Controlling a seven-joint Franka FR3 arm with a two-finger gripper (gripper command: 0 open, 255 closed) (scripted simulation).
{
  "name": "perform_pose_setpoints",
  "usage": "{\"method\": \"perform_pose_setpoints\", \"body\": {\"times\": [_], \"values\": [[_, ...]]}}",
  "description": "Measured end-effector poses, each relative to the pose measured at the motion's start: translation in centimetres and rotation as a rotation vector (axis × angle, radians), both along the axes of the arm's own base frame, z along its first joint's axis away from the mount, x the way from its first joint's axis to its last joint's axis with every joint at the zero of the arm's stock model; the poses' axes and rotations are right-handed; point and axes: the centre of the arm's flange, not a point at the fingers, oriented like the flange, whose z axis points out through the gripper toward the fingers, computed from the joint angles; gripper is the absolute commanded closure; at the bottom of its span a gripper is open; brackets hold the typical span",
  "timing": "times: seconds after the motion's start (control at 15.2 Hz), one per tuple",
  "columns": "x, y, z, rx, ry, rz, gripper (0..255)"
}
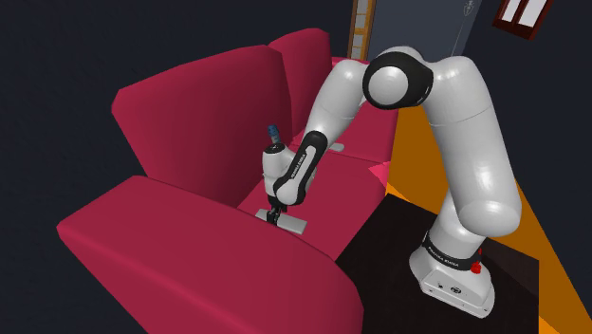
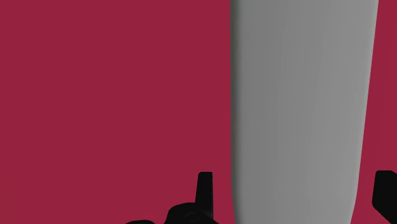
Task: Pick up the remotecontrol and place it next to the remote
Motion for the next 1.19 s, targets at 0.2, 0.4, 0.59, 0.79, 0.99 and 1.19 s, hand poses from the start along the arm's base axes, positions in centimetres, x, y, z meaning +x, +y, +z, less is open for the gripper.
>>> {"method": "perform_pose_setpoints", "body": {"times": [0.2,0.4,0.59,0.79,0.99,1.19], "values": [[0.0,0.0,0.0,0.0,0.0,0.0,255],[0.0,0.0,0.0,0.0,0.0,0.0,255],[0.0,0.0,0.0,0.0,0.0,0.0,255],[0.0,0.0,0.0,0.0,0.0,0.0,255],[0.0,0.0,0.6,0.0,0.0,0.0,255],[0.0,0.1,2.0,0.0,0.0,0.0,255]]}}
